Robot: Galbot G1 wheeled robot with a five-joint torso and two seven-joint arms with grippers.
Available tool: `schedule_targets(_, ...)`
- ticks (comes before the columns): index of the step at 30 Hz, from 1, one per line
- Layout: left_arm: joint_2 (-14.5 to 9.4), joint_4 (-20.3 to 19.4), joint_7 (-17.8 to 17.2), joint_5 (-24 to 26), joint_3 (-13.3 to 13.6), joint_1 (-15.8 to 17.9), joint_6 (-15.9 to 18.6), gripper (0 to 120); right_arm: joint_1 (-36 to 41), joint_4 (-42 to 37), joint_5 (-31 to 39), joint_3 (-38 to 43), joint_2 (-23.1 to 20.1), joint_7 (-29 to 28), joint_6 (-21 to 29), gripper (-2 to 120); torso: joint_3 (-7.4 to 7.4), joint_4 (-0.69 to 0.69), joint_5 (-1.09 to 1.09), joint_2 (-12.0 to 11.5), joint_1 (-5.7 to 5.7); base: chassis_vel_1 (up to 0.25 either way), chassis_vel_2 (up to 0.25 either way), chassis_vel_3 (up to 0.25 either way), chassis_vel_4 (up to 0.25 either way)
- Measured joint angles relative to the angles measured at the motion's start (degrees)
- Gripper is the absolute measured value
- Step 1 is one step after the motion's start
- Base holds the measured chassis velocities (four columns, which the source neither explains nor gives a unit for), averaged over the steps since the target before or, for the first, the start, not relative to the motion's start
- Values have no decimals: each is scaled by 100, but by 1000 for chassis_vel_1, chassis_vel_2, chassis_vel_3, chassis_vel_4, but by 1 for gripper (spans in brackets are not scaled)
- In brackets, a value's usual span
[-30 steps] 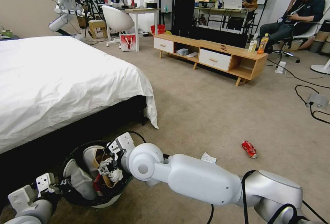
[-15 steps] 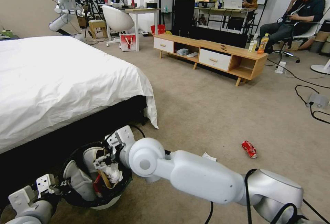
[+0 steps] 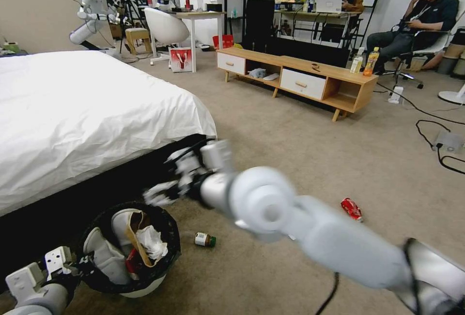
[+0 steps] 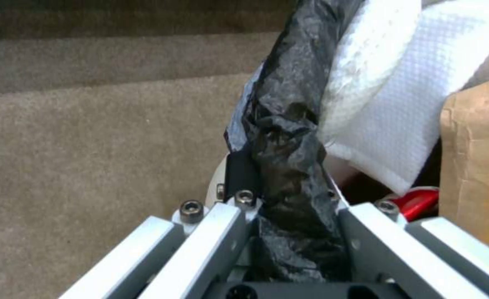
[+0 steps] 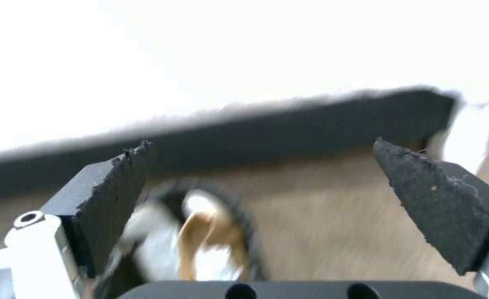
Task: Pick up the trash bin and place the garbage on the floor into it.
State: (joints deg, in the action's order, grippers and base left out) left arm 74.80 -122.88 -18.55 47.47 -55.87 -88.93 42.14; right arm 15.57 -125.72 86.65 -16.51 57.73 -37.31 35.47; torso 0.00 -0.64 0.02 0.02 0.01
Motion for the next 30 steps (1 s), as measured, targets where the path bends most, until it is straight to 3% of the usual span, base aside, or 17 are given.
schedule_targets(2, -14, 19, 0, 1, -34, -31, 0, 3, 452, -186, -487, 383, -372, 371, -514, 100, 0, 0, 1, 0, 0, 0, 0, 0, 0)
schedule_targets(3, -14, 19, 0, 1, -34, -31, 0, 3, 452, -186, -487, 383, -372, 371, -514, 100, 0, 0, 1, 0, 0, 0, 0, 0, 0)
schedule_targets(5, -14, 34, 0, -3, -86, -68, 0, 3, 1046, -276, -1375, 808, -759, 787, -1307, 100, 0, 1, 0, 0, 0, 0, 0, 0, 0)
schedule_targets(7, -3, 34, 0, -4, -111, -85, 0, 3, 1191, -283, -1587, 942, -833, 876, -1491, 100, 0, 0, 0, 0, 0, 0, 0, 0, 0)
schedule_targets(8, 75, -10, 16, -15, -247, -198, 0, 3, 1485, -273, -2046, 1277, -944, 1045, -1885, 100, 0, -2, -1, 0, 0, 0, 0, 0, 0)
schedule_targets(9, 75, -10, 16, -15, -247, -198, 0, 3, 1485, -273, -2046, 1277, -944, 1045, -1885, 100, 0, -2, -1, 0, 0, 0, 0, 0, 0)
schedule_targets(11, 202, -132, 63, -75, -470, -394, 0, 3, 1883, -163, -2692, 1759, -1010, 1399, -2437, 100, 0, 8, 0, 0, 0, 0, 0, 0, 0)
schedule_targets(15, 247, -208, 66, -112, -588, -477, 0, 3, 2400, -76, -3262, 2309, -1070, 1714, -2927, 100, -1, 7, -1, 0, 0, 0, 0, 0, 0)
schedule_targets(17, 279, -245, 78, -133, -630, -538, 0, 3, 3105, 60, -3913, 2880, -1086, 2028, -3477, 100, 0, -2, 0, 0, 0, 0, 0, 0, 0)
schedule_targets(19, 291, -257, 78, -140, -637, -553, 0, 3, 3276, 100, -4108, 3006, -1084, 2085, -3605, 100, 0, -2, 0, 0, 0, 0, 0, 0, 0)
schedule_targets(21, 368, -302, 89, -203, -637, -613, 0, 3, 4044, 360, -5131, 3422, -1001, 2177, -4400, 100, 0, 0, -2, 0, 0, 0, 0, 0, 0)
schedule_targets(22, 368, -302, 89, -203, -637, -613, 0, 3, 4044, 360, -5131, 3422, -1001, 2177, -4400, 100, 0, 0, -2, 0, 0, 0, 0, 0, 0)
schedule_targets(24, 426, -359, 90, -240, -624, -652, 0, 3, 4475, 577, -5770, 3519, -894, 2096, -4928, 100, 0, 4, -1, -1, 0, 0, 0, 0, 0)
schedule_targets(30, 547, -478, 121, -300, -607, -729, 0, 3, 5301, 618, -6414, 3799, -657, 1982, -5222, 100, 0, 0, -2, -1, 0, 0, 0, 0, 0)
